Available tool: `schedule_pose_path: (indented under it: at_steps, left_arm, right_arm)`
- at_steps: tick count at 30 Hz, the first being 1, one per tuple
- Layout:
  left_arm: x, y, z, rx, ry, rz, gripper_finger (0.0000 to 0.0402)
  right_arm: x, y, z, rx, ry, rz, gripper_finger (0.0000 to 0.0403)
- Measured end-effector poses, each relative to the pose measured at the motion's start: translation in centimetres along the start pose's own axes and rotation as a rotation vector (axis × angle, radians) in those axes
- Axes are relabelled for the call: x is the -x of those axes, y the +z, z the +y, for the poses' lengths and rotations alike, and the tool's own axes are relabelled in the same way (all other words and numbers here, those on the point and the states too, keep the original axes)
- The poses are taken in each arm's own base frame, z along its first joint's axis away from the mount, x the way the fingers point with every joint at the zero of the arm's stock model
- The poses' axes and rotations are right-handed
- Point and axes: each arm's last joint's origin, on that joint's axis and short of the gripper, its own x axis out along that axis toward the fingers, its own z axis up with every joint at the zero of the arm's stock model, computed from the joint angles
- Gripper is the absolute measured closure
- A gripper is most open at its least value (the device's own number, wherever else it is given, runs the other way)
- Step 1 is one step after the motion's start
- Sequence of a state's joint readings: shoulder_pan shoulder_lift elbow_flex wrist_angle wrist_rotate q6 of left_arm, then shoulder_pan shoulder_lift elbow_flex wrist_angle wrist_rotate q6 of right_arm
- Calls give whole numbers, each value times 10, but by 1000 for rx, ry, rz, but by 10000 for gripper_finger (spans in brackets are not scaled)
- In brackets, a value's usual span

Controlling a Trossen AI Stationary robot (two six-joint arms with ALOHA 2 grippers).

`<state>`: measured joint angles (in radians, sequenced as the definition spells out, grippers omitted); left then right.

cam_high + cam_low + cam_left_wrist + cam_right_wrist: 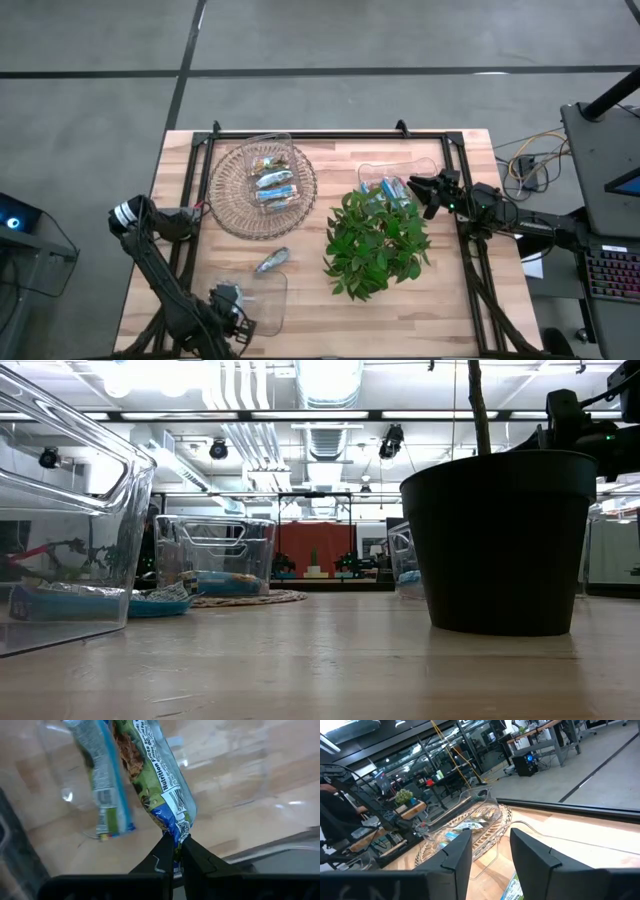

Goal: Pick and place Granola Bars by type
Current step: Put the top blue granola bar into the bottom left transparent bin, then put the blue granola bar into the bottom left transparent bin

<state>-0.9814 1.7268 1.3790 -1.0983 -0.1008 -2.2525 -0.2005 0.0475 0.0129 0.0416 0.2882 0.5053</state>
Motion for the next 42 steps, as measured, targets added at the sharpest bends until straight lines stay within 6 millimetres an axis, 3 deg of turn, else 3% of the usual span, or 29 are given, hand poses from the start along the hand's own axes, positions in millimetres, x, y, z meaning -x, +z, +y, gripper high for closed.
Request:
schedule_pose_path:
  at_steps: [6,15,25,32,37,42]
  left_arm:
    - [-17,2,10,-11,78,16,401]
    - [-27,5,7,-95,44,62,390]
    - [-25,11,7,-110,39,55,282]
    - [-9,23,8,-153,28,41,206]
    - [20,42,0,-271,-50,-49,200]
    - [42,72,-13,-467,-29,-33,200]
  right_arm:
    - [0,0,0,0,-1,-1,269]
    - [0,0,0,0,-1,0,269]
    - [0,0,0,0,-1,0,280]
    - [0,0,0,0,0,0,272]
    - [0,0,0,0,0,0,267]
    - [0,0,0,0,-1,0,268]
